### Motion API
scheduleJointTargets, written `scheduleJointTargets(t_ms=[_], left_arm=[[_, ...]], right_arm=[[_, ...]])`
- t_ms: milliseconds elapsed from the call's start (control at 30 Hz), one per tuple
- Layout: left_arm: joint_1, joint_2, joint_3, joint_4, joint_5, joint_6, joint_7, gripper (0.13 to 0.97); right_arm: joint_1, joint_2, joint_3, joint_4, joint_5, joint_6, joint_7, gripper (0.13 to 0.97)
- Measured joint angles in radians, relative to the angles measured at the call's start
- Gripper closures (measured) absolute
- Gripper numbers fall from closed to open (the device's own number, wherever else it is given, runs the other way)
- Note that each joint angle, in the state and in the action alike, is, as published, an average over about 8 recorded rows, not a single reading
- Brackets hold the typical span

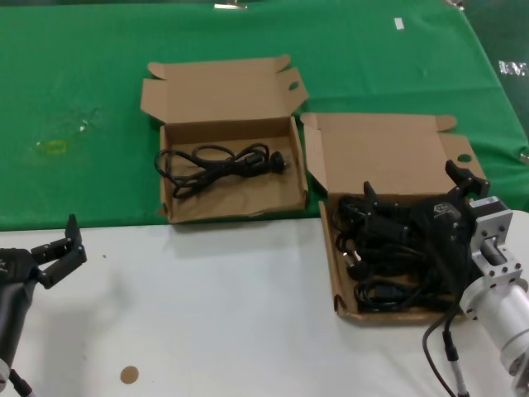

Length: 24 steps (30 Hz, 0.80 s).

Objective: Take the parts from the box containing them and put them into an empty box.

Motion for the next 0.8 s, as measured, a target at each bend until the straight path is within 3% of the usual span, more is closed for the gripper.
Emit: scheduleJointTargets(t_ms=[800], left_arm=[[0.000, 0.000, 0.000, 0.000, 0.000, 0.000, 0.000, 0.132]], right_arm=[[0.000, 0.000, 0.000, 0.000, 0.000, 0.000, 0.000, 0.129]])
